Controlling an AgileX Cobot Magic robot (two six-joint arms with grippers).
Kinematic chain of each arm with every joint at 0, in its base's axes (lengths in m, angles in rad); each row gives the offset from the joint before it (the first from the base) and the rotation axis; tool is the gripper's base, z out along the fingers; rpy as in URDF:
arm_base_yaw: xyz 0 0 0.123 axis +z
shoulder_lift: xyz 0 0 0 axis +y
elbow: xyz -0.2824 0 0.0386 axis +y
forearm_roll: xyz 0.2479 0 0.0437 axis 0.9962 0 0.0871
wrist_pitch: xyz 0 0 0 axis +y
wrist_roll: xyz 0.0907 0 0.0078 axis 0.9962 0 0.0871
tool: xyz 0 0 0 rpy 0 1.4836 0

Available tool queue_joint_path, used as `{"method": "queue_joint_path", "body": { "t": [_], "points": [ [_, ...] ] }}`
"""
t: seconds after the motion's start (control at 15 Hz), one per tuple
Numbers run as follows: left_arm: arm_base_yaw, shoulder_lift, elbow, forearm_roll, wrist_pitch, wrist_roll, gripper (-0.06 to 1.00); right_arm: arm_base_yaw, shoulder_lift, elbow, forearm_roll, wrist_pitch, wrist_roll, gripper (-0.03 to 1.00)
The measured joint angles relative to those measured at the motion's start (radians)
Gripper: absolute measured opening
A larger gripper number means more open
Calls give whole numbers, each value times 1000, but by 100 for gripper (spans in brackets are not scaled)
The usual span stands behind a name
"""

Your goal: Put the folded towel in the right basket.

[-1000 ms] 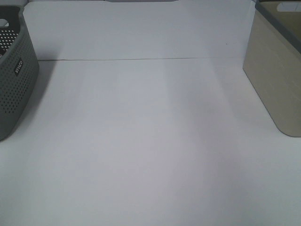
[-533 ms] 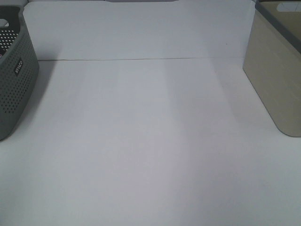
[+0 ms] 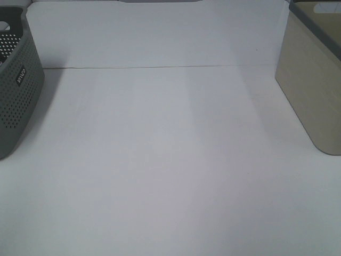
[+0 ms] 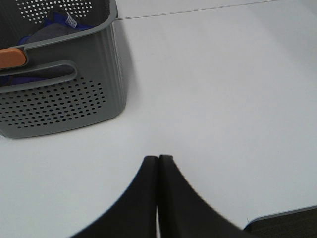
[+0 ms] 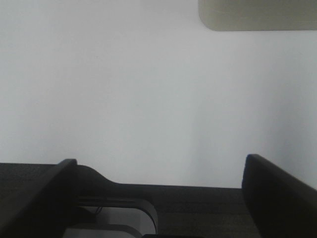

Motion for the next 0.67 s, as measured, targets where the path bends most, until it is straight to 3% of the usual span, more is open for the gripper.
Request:
{"method": "queue_joint_path", "body": {
  "t": [0.33,0.67],
  "points": [
    [0,0,0,0,0,0,0,0,-397,209,0,-21,-35,86],
    [0,0,0,0,0,0,0,48,-499,332,-8,-95,-18,86]
  ]
}}
